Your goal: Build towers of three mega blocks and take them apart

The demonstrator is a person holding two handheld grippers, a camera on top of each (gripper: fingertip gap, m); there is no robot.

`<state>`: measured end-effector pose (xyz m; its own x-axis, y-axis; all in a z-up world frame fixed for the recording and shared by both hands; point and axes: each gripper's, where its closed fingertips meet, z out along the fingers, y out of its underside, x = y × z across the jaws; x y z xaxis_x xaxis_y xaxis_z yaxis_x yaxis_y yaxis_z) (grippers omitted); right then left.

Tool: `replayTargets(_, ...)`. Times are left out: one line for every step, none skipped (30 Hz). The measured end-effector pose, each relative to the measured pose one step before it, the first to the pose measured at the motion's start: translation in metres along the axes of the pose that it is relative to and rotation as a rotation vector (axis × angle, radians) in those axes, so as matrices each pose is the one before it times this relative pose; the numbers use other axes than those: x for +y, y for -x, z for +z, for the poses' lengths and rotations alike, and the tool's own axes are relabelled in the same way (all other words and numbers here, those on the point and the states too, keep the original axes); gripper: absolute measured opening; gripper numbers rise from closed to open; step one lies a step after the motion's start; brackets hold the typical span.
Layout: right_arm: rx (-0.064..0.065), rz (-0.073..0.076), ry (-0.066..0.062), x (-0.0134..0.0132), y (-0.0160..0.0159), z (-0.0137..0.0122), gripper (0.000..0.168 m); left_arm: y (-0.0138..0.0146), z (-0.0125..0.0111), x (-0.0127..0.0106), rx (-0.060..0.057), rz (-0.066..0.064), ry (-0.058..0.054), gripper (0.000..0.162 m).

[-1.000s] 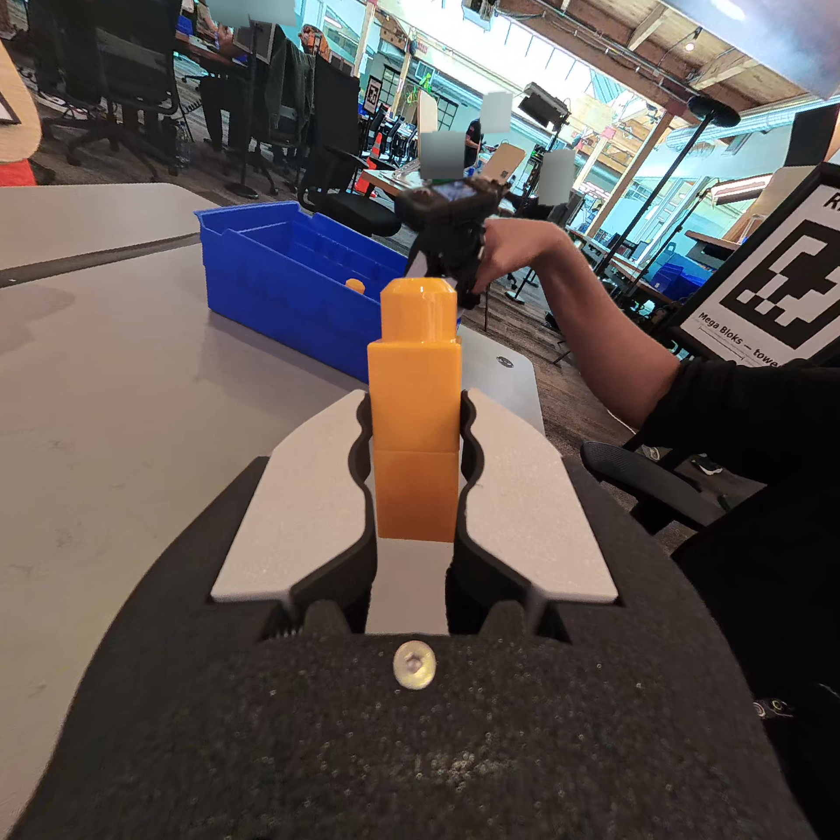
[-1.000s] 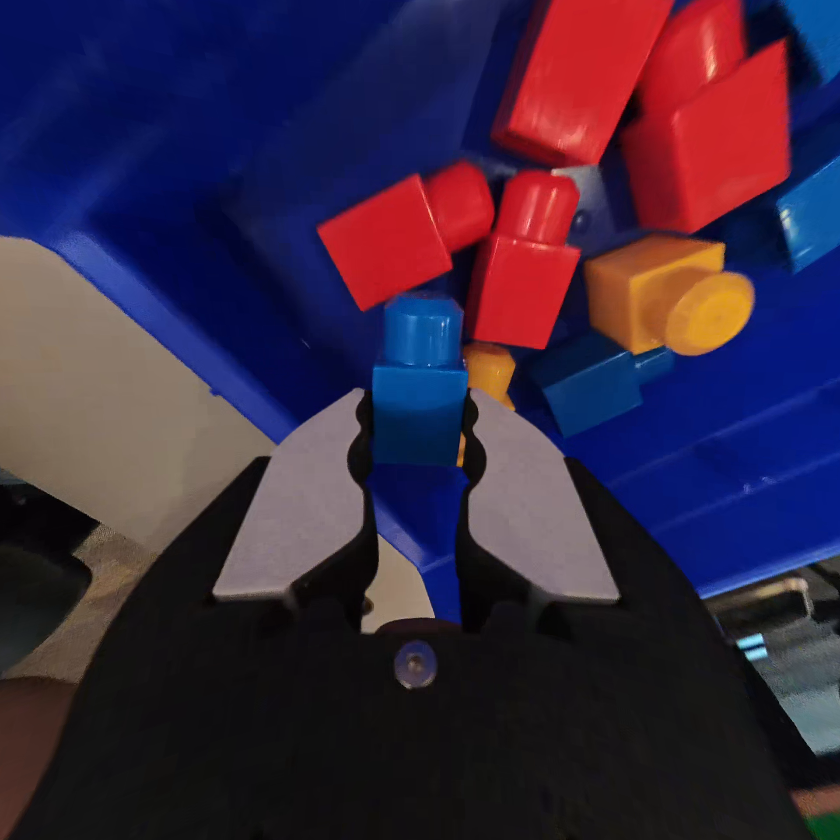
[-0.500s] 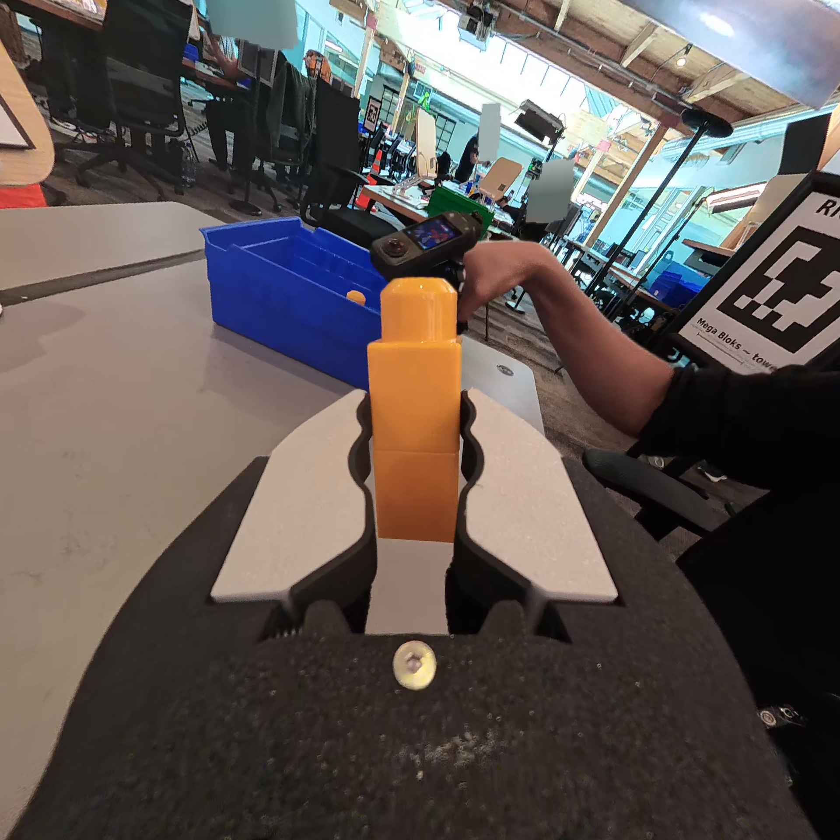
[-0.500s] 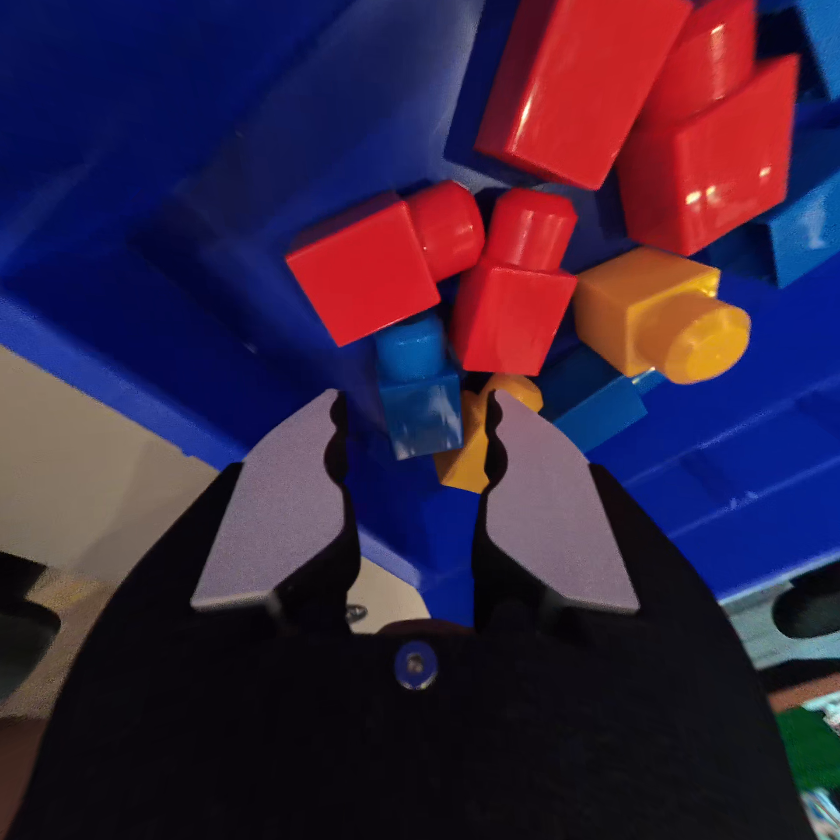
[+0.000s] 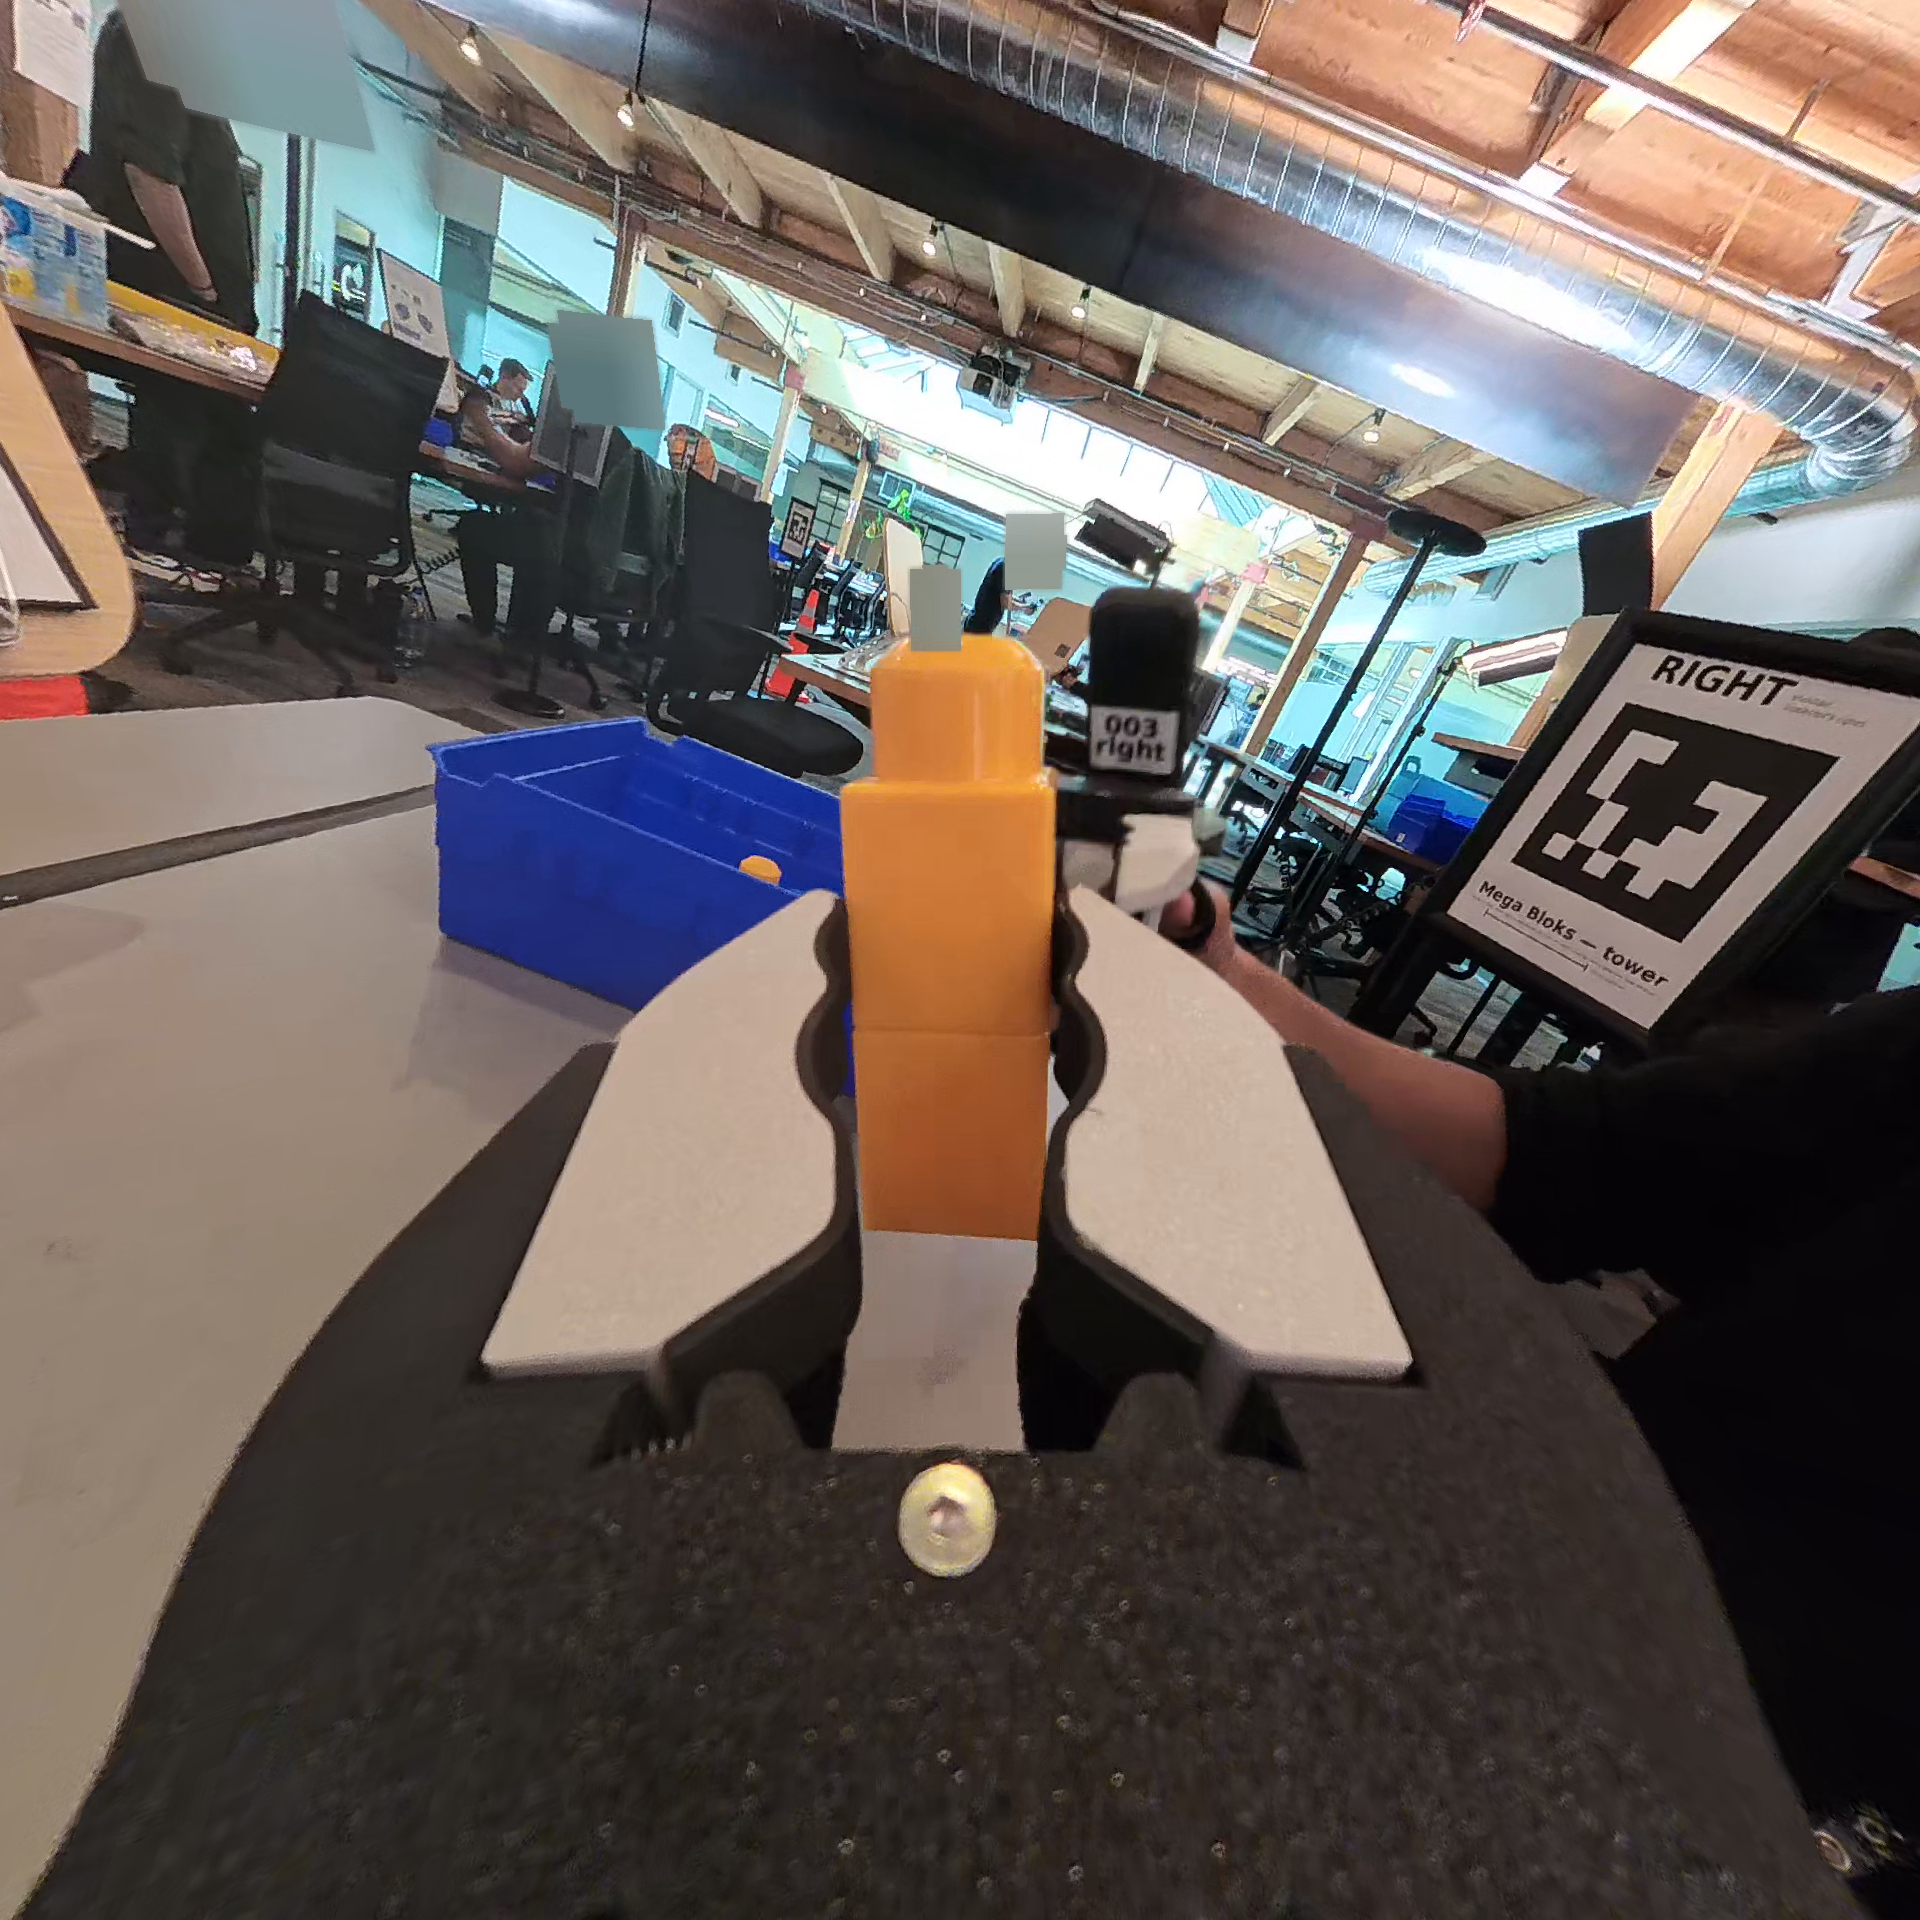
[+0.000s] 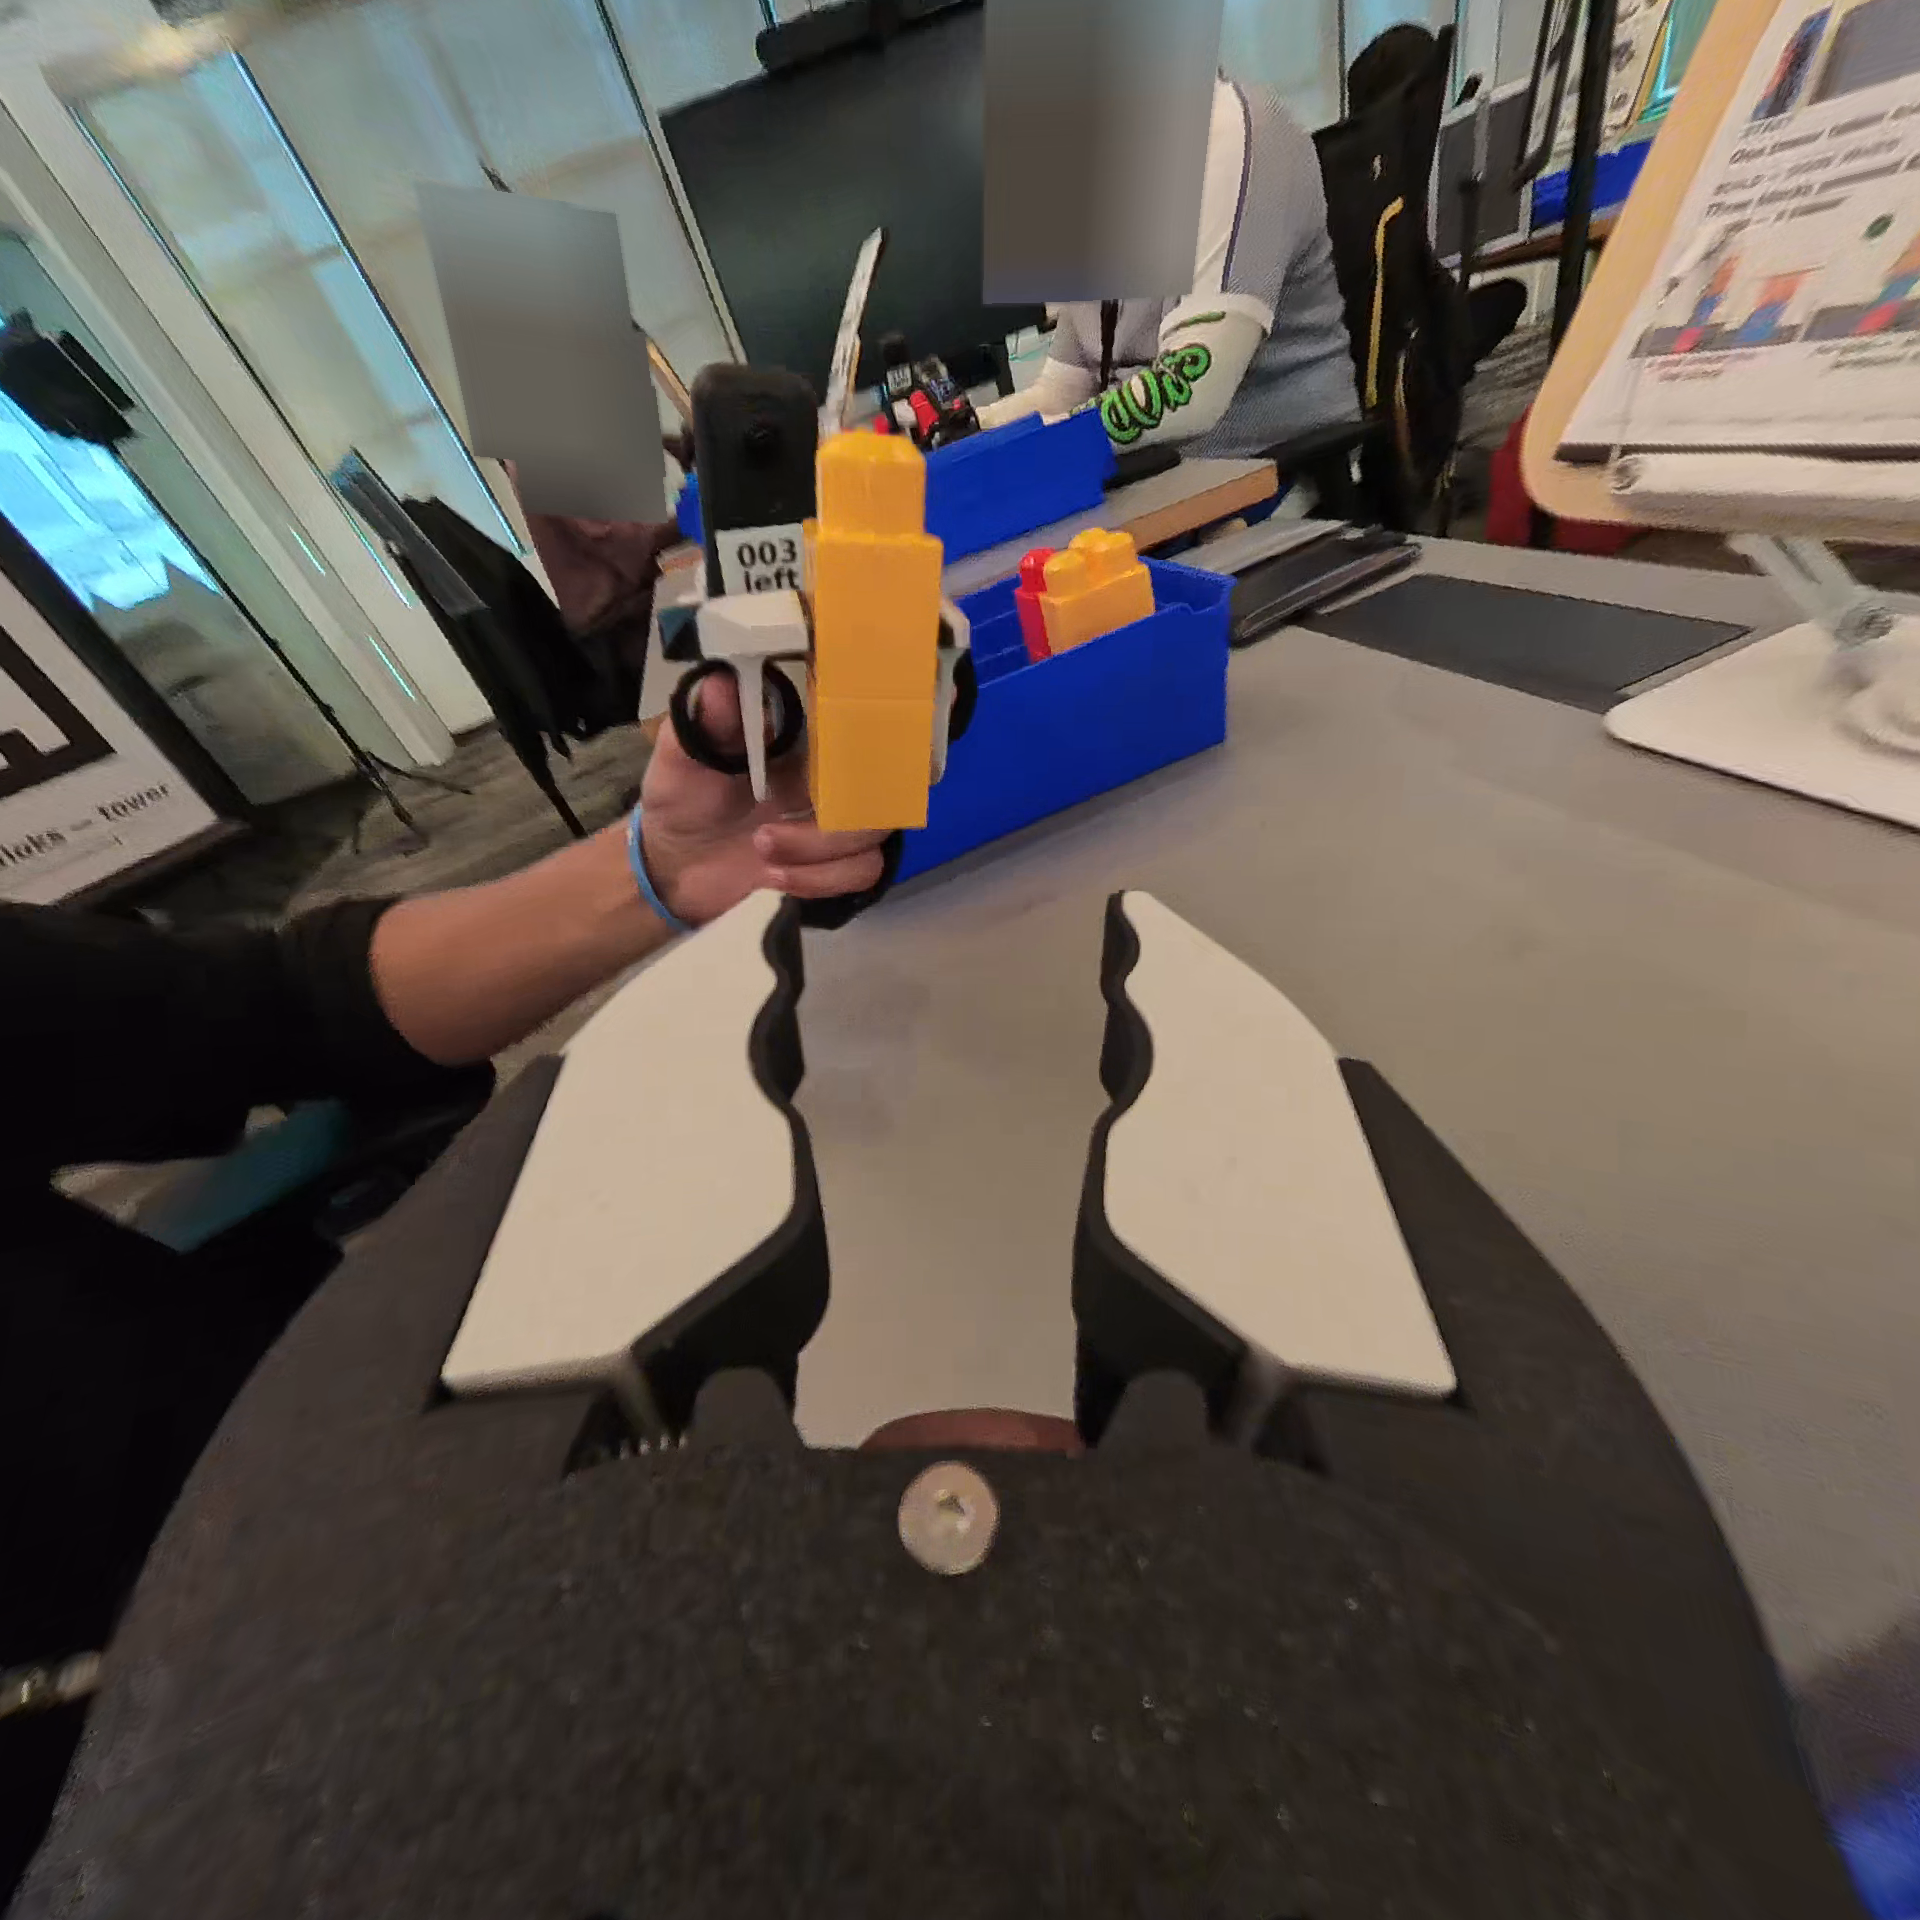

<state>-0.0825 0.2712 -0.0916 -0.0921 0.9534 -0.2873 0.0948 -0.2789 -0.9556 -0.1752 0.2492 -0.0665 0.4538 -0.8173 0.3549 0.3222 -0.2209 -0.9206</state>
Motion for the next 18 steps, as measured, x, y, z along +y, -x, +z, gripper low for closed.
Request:
replayTargets(-0.0139, 0.0322, -0.0314, 0.00191, 0.00272, 0.00977, 0.056, -0.00114, 0.00224, 0.00176, 0.002, -0.0013, 0.0066, 0.036)
replayTargets(-0.0204, 0.0396, -0.0316, 0.00126, 0.003, 0.0093, 0.059, -0.00121, 0.0023, 0.00211, 0.0013, -0.0013, 0.0049, 0.036)
replayTargets(-0.0174, 0.0366, -0.0108, 0.00344, 0.00191, 0.00913, 0.06, -0.00225, 0.00274, 0.00231, 0.0086, -0.0042, 0.0054, 0.036)
replayTargets(-0.016, 0.0248, 0.002, 0.00455, 0.00153, 0.00855, 0.062, -0.00242, 0.00301, 0.00277, 0.0106, -0.0064, 0.0068, 0.036)
replayTargets(-0.0099, 0.0121, 0.0053, 0.0043, 0.00065, 0.00773, 0.063, -0.00197, 0.00332, 0.00293, 0.0072, -0.007, 0.007, 0.036)
replayTargets(-0.0023, 0.0029, 0.0061, 0.00357, -0.00037, 0.00685, 0.063, -0.00113, 0.00341, 0.00266, 0.0014, -0.0039, 0.0046, 0.036)
replayTargets(-0.0035, 0.0016, 0.0025, 0.00278, 0.00029, 0.0063, 0.063, -0.00151, 0.0034, 0.00224, 0.0049, -0.0053, -0.0001, 0.036)
replayTargets(-0.0068, 0.0033, 0.0028, 0.00248, 0.00109, 0.0057, 0.062, -0.00202, 0.00362, 0.00278, 0.0095, -0.0091, 0.0037, 0.036)
replayTargets(-0.0066, 0.0028, 0.0101, 0.00331, 0.00124, 0.00522, 0.062, -0.00038, 0.00326, 0.00259, -0.0034, -0.004, 0.0038, 0.036)
replayTargets(-0.0032, -0.0005, 0.0108, 0.00328, 0.00087, 0.00423, 0.061, -0.0001, 0.00286, 0.00182, -0.0065, 0.0013, -0.0019, 0.036)
replayTargets(-0.001, -0.0029, 0.0044, 0.0024, 0.00044, 0.003, 0.059, -0.0012, 0.00249, 0.00191, 0.0019, -0.0016, 0.0013, 0.036)
replayTargets(-0.0111, -0.0045, 0.0019, 0.00177, 0.00173, 0.00143, 0.047, -0.00012, 0.00205, 0.00222, -0.0054, -0.0027, 0.0046, 0.036)
replayTargets(-0.0144, -0.0057, 0.0002, 0.00096, 0.00204, -0.00003, 0.036, 0.00423, 0.00097, 0.00194, -0.0362, 0.0062, 0.0054, 0.036)
replayTargets(-0.0066, -0.0064, -0.0019, 0.00034, 0.00095, -0.00042, 0.036, 0.00094, 0.00021, 0.00078, -0.0093, 0.0105, 0.0016, 0.036)
replayTargets(0.0, -0.0101, 0.003, 0.00059, 0.00023, -0.00029, 0.036, -0.00045, -0.00001, 0.00036, 0.0048, -0.0078, 0.0057, 0.036)
replayTargets(0.0002, -0.0134, 0.0086, 0.00077, 0.00045, -0.00033, 0.036, -0.00052, -0.00025, 0.00088, 0.0057, -0.002, 0.0133, 0.036)
replayTargets(-0.0014, -0.0101, 0.0137, 0.00076, 0.00066, -0.00009, 0.036, -0.00086, -0.00033, 0.00048, 0.0055, 0.0007, 0.0103, 0.036)
replayTargets(-0.0014, -0.0082, 0.0184, 0.0008, 0.00077, 0.00001, 0.036, -0.00091, -0.00055, 0.00059, 0.0052, 0.0005, 0.0143, 0.036)
